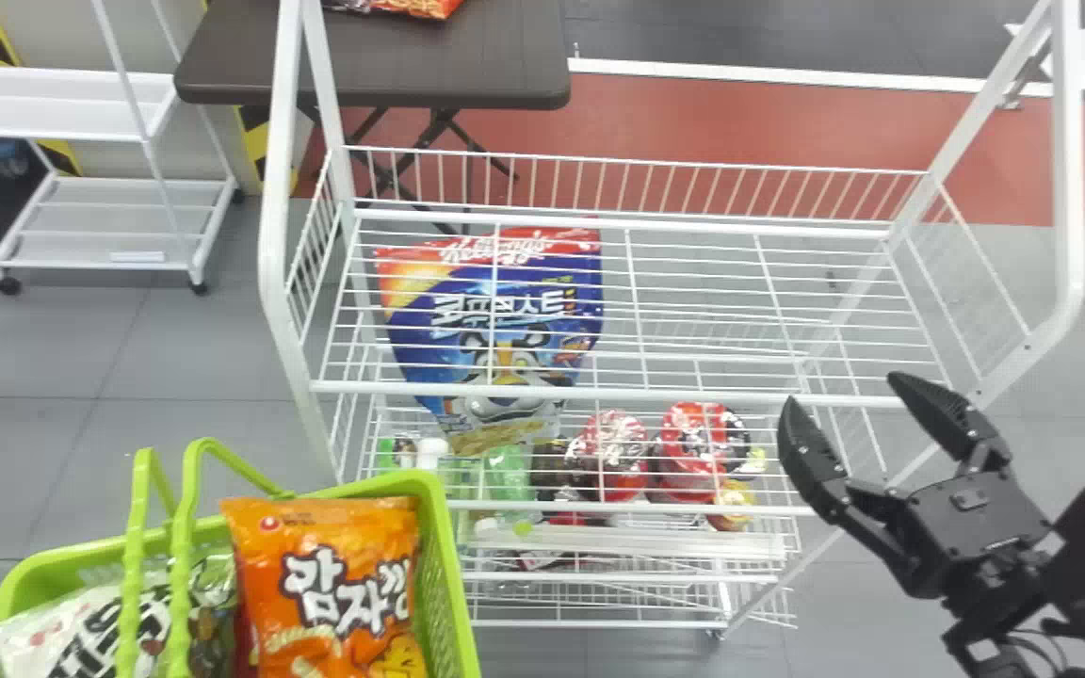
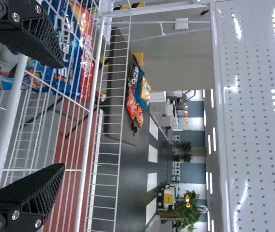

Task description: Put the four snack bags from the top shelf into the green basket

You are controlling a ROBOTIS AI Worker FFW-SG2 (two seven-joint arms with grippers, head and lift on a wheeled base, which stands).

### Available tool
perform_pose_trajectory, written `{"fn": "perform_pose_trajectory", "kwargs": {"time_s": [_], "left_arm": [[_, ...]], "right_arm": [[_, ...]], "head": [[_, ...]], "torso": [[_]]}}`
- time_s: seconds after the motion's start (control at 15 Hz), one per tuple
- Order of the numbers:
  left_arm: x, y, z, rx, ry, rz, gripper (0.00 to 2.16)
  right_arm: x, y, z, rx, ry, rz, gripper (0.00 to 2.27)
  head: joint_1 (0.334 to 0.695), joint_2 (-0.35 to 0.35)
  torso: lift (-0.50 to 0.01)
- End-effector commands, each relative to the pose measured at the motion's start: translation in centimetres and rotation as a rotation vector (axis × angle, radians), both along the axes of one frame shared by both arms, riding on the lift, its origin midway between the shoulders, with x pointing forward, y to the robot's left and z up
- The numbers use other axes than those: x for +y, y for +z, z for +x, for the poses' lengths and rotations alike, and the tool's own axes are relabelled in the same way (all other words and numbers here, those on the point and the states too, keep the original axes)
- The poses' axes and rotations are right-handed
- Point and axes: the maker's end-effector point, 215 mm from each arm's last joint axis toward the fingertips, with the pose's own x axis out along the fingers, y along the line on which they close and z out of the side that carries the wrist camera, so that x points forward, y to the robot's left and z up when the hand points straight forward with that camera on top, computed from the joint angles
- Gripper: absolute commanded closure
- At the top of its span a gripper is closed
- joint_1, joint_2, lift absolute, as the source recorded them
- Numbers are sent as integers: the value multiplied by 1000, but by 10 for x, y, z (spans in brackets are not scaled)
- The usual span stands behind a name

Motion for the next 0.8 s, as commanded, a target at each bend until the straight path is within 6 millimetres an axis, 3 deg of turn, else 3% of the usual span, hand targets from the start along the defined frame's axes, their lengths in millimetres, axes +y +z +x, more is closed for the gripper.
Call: {"fn": "perform_pose_trajectory", "kwargs": {"time_s": [0.0, 0.73], "left_arm": [[-3, 4, -3, -5, -3, -5, 2148], [-11, 10, -14, -11, 1, 2, 2148]], "right_arm": [[0, -2, -5, -3, -5, 4, 87], [20, -10, 8, 15, -54, 49, 87]], "head": [[695, -117], [695, -109]], "torso": [[0], [0]]}}
